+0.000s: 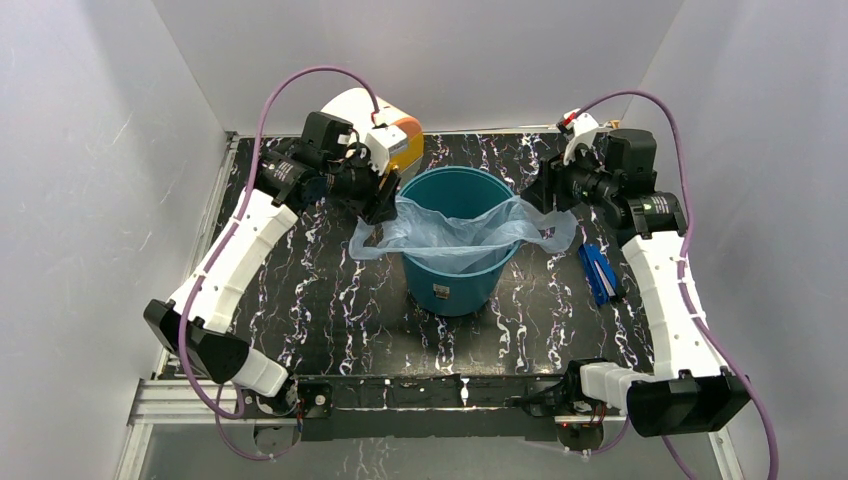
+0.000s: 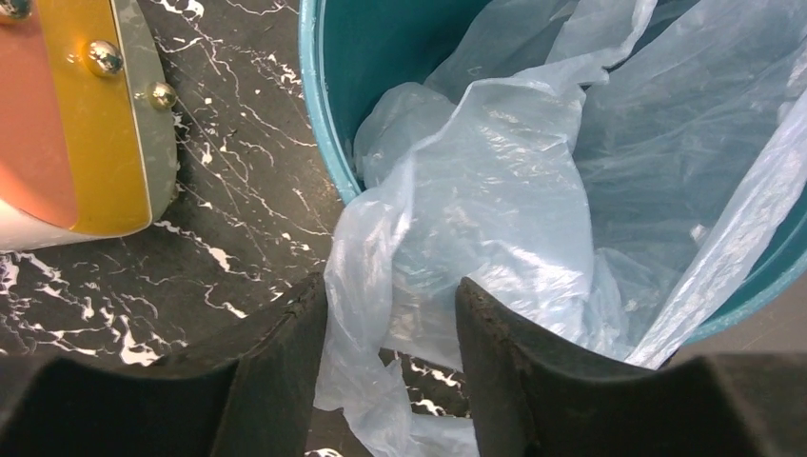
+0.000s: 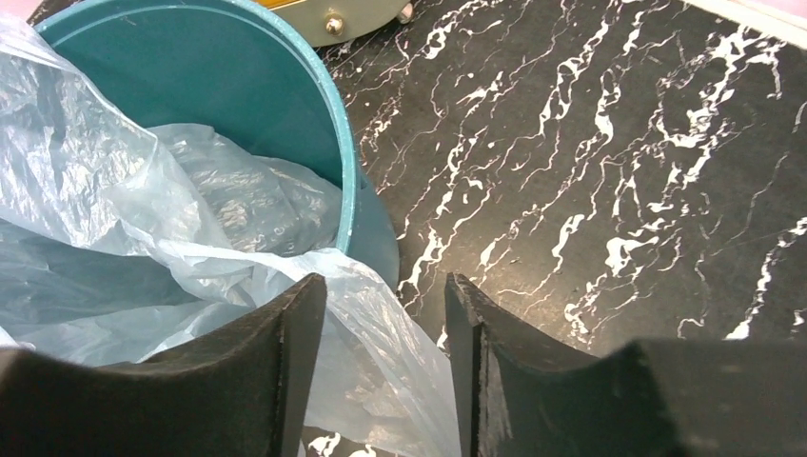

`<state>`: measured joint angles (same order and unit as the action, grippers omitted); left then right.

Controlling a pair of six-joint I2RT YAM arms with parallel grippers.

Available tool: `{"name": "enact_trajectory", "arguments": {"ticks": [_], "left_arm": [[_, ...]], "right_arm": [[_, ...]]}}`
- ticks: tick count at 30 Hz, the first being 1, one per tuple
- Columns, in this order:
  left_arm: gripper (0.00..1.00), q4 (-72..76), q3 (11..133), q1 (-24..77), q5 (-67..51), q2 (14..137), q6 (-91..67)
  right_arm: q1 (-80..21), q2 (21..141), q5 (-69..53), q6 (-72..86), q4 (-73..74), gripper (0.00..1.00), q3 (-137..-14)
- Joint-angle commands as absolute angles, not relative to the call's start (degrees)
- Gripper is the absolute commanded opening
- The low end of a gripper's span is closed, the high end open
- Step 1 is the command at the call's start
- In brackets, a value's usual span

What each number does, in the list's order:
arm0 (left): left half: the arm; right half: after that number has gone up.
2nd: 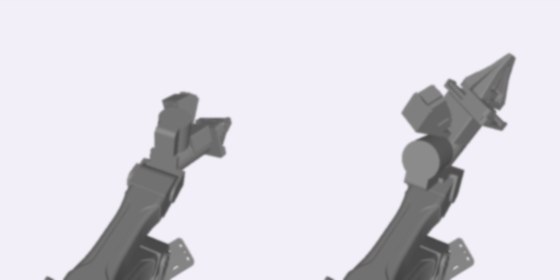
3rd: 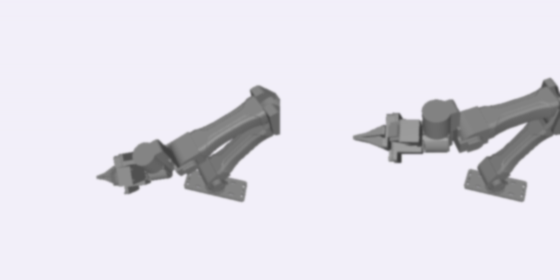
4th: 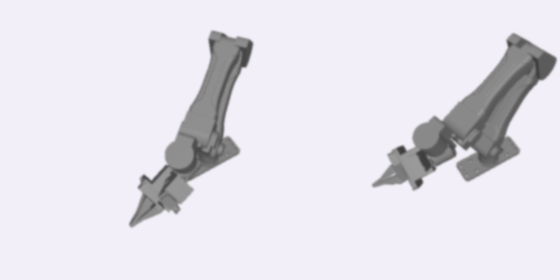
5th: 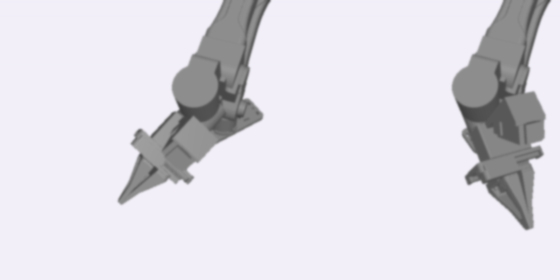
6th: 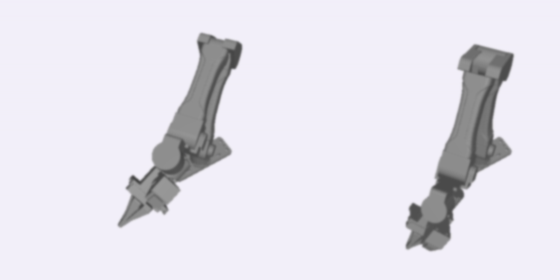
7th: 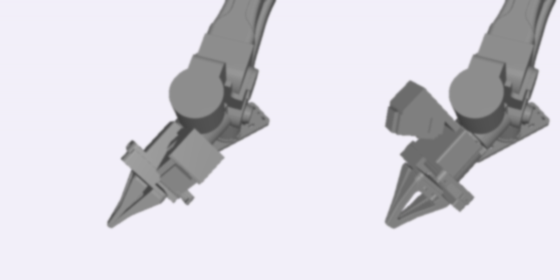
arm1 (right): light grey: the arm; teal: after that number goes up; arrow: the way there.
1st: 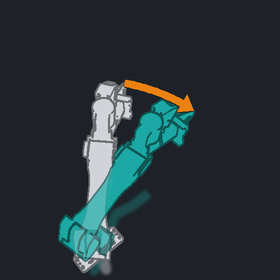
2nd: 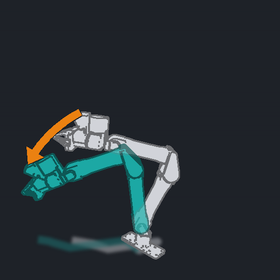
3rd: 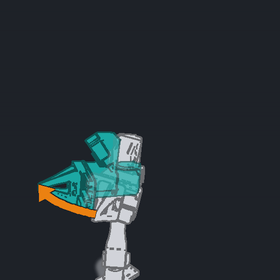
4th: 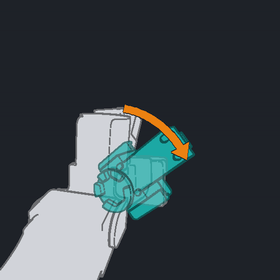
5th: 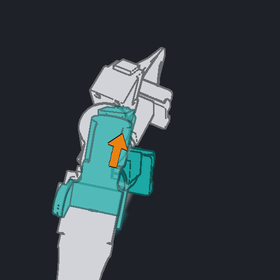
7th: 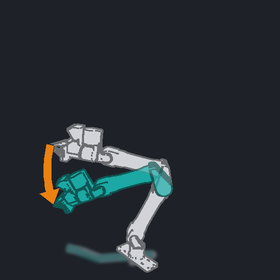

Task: Put the trash bags into the trash bin
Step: Place the trash bag in the trash bin.

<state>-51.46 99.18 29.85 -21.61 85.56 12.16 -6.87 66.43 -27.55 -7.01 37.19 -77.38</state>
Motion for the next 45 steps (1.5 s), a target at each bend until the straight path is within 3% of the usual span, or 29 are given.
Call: {"name": "enact_trajectory", "arguments": {"ticks": [1, 5, 11, 18, 20, 21, 24, 25, 26, 27, 28, 30, 32, 33, 38, 42, 45], "left_arm": [[0.44, -52.31, 100.6, 29.53, -21.4, 83.72, 13.0], [0.35, -49.02, 96.96, 29.49, -20.82, 82.03, 11.28], [0.19, -43.17, 91.62, 29.44, -19.9, 78.62, 8.56], [0.01, -40.3, 90.34, 29.36, -18.04, 77.21, 6.97], [0.0, -38.97, 89.4, 29.36, -17.2, 76.41, 6.32], [0.0, -38.4, 88.99, 29.31, -16.66, 76.12, 6.0], [0.0, -36.69, 87.8, 29.27, -14.64, 75.24, 4.78], [0.0, -36.26, 87.54, 29.2, -14.47, 74.97, 4.53], [0.0, -36.09, 87.4, 29.18, -14.69, 74.85, 4.49], [0.0, -35.98, 87.32, 29.18, -14.91, 74.8, 4.36], [0.02, -36.02, 87.33, 29.18, -15.43, 74.8, 4.36], [0.1, -36.44, 87.36, 29.11, -16.63, 74.85, 4.8], [0.2, -36.9, 87.5, 29.09, -16.54, 74.89, 4.9], [0.3, -37.03, 87.68, 29.09, -16.53, 74.88, 5.0], [0.52, -38.29, 90.91, 29.05, -17.03, 75.82, 5.8], [0.62, -40.55, 95.07, 29.0, -19.36, 78.43, 8.27], [0.63, -44.76, 99.05, 29.0, -22.21, 81.74, 10.47]], "right_arm": [[-6.78, 67.24, -29.48, -4.09, 35.99, 0.55, -79.39], [-6.77, 67.8, -30.88, -4.27, 35.94, 0.61, -79.28], [-6.84, 67.52, -35.53, -4.49, 35.64, 0.6, -78.13], [-6.8, 67.22, -32.21, -4.05, 35.06, 0.33, -77.77], [-6.85, 66.75, -32.01, -4.27, 34.33, 0.25, -77.44], [-6.8, 66.47, -31.91, -4.53, 33.84, 0.16, -77.28], [-6.78, 65.32, -30.65, -4.48, 32.15, 0.05, -76.45], [-6.85, 65.02, -30.64, -4.34, 31.99, 0.05, -76.36], [-6.85, 64.88, -30.89, -4.31, 31.99, 0.1, -76.38], [-6.79, 64.87, -31.32, -4.31, 32.07, 0.27, -76.49], [-6.83, 64.94, -31.72, -4.33, 31.97, 0.44, -76.67], [-6.83, 64.95, -31.9, -3.59, 30.74, 0.54, -76.86], [-6.78, 65.45, -33.3, -3.34, 29.73, 0.57, -77.16], [-6.77, 65.89, -33.75, -3.47, 29.37, 0.59, -77.54], [-6.77, 68.93, -36.15, -4.52, 28.64, 0.63, -79.25], [-6.92, 71.44, -42.64, -5.75, 28.66, 0.64, -80.16], [-6.89, 72.48, -45.58, -6.87, 30.36, 0.63, -81.68]]}}
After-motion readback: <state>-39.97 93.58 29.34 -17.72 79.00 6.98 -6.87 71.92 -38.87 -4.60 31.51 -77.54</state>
